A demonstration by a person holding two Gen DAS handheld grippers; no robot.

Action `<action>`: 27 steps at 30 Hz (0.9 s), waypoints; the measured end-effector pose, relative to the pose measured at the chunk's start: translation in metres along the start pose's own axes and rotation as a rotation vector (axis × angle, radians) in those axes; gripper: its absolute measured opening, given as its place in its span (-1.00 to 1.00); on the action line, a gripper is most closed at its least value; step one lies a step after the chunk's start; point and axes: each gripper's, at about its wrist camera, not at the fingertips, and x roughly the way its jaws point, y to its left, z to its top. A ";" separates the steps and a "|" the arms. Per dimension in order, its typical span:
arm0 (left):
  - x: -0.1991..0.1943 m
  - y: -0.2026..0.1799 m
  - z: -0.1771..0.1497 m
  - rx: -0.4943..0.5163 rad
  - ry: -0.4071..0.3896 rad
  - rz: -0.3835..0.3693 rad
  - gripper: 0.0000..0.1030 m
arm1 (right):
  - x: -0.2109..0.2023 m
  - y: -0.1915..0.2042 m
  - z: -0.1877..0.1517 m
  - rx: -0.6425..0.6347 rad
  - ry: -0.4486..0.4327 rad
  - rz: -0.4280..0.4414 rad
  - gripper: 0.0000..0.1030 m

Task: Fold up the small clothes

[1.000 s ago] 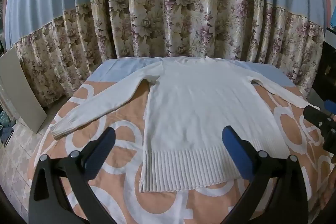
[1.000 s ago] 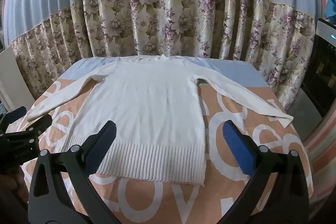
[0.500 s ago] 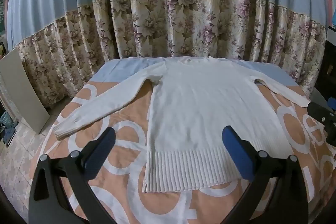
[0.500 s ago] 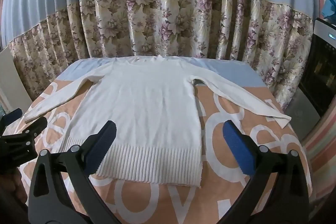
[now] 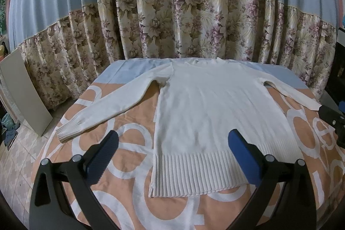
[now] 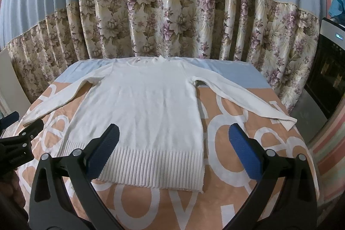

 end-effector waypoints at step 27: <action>-0.001 0.005 0.002 -0.011 0.005 0.009 0.97 | -0.001 -0.003 -0.004 0.004 -0.003 -0.021 0.94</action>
